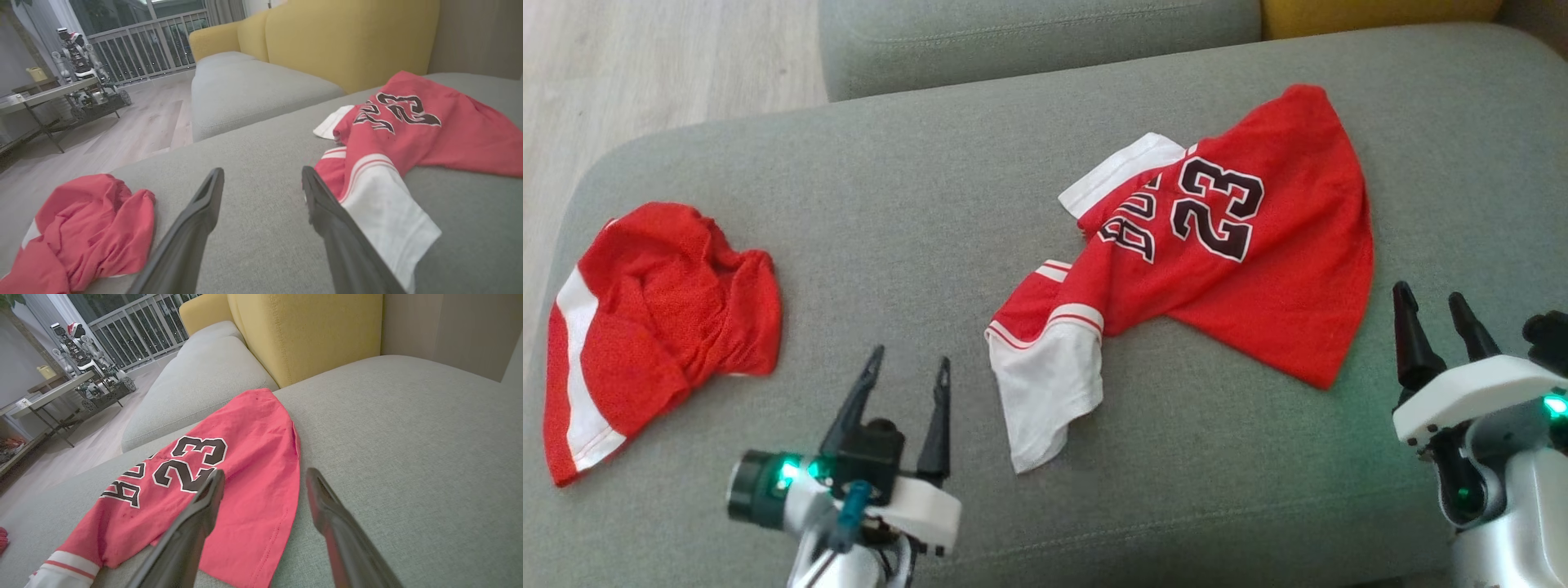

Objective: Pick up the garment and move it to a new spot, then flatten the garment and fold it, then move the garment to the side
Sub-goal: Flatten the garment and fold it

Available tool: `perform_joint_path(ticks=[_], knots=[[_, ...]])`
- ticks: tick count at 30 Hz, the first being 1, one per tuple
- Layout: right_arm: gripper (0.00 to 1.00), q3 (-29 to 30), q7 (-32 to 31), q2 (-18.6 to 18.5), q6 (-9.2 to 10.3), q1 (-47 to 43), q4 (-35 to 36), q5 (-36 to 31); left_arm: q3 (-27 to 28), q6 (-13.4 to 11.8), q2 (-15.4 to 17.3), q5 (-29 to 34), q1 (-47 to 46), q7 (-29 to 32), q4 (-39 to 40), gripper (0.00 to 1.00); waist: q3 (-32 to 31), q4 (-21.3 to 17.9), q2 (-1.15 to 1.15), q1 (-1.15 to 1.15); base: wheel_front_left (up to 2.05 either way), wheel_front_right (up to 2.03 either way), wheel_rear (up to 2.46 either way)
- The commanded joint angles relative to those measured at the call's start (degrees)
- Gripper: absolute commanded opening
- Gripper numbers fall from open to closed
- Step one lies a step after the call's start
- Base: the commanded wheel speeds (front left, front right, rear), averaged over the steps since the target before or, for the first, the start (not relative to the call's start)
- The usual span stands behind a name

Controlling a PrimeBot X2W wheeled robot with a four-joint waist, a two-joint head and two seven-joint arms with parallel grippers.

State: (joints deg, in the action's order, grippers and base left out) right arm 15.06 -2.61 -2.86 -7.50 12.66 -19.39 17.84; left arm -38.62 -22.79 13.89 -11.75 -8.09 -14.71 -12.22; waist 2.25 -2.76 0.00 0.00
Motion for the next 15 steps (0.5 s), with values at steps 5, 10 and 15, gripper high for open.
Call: perform_joint_path(ticks=[5, 10, 15], knots=[[1.0, -1.94, 0.79, -0.02, 0.01, 2.36, 1.69, 1.3, 5.19, 1.18, -0.47, -1.49, -0.3, -0.29, 3.09, 1.0, 0.5, -0.39, 0.0, 0.0, 0.0, 0.0, 0.0], [1.0, -2.36, 1.11, -0.02, 0.01, 2.85, 1.52, 1.43, 4.72, 6.89, -4.1, -5.1, 0.11, -0.29, -2.83, 1.0, 1.47, -1.46, 0.0, 0.0, 0.0, 0.0, 0.0], [1.0, -1.89, 1.03, -0.02, 0.01, 4.09, 2.11, 0.93, 5.94, 11.25, -8.54, -8.9, -1.18, -0.29, -9.66, 1.0, 3.28, -2.99, 0.0, 0.0, 0.0, 0.0, 0.0]])
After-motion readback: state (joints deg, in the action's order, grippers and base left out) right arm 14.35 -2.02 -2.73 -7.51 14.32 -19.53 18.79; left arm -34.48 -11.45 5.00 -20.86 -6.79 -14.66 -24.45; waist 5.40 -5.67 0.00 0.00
